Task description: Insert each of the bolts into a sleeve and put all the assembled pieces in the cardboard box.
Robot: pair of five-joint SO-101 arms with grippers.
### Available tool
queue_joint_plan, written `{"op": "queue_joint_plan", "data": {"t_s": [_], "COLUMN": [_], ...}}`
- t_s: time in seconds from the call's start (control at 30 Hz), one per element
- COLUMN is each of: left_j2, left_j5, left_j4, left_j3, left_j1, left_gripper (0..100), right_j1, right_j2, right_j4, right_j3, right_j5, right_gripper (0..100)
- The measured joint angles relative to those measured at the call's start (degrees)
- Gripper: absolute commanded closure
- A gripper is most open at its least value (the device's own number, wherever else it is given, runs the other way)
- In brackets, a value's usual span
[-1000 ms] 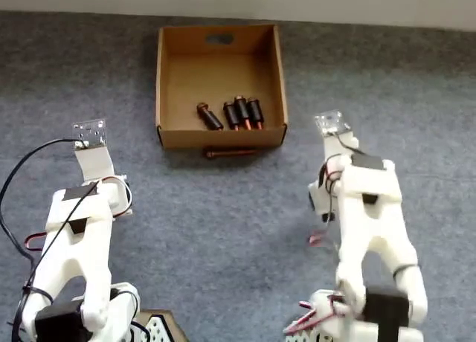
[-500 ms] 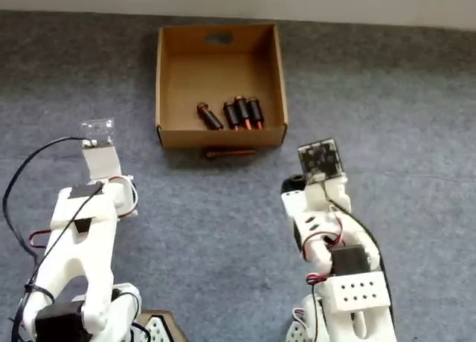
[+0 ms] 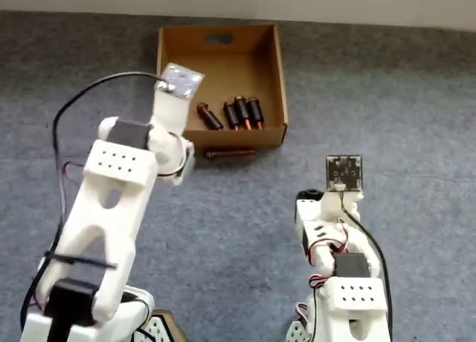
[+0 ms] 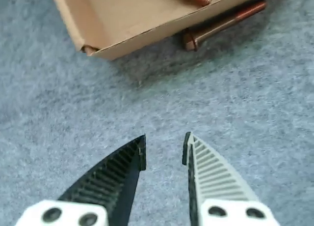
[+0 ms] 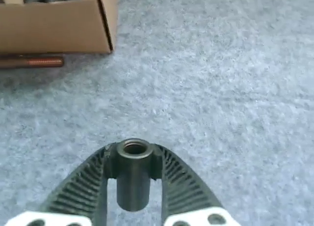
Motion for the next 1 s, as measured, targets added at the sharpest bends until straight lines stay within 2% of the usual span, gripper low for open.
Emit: {"op": "queue_joint_plan", "data": {"t_s": [0.2, 0.43, 0.5, 1.0], "left_j2": [12.40, 23.82, 25.14, 26.90], "left_j5": [0.62, 15.47, 17.49, 19.16], "left_j4": [-10.02, -23.03, -24.97, -35.69], "left_j3": [-1.05, -1.05, -1.05, -1.05], "left_j1": [3.96, 4.75, 4.75, 5.27], "left_gripper": [85, 85, 85, 85], "right_j1": [0.53, 0.62, 0.62, 0.62], "right_j2": [0.00, 0.00, 0.00, 0.00], "right_j4": [0.00, 0.00, 0.00, -0.35], "right_j3": [0.00, 0.00, 0.00, 0.00], "right_j5": [0.00, 0.00, 0.00, 0.00], "right_gripper": [99.3, 99.3, 99.3, 99.3]}}
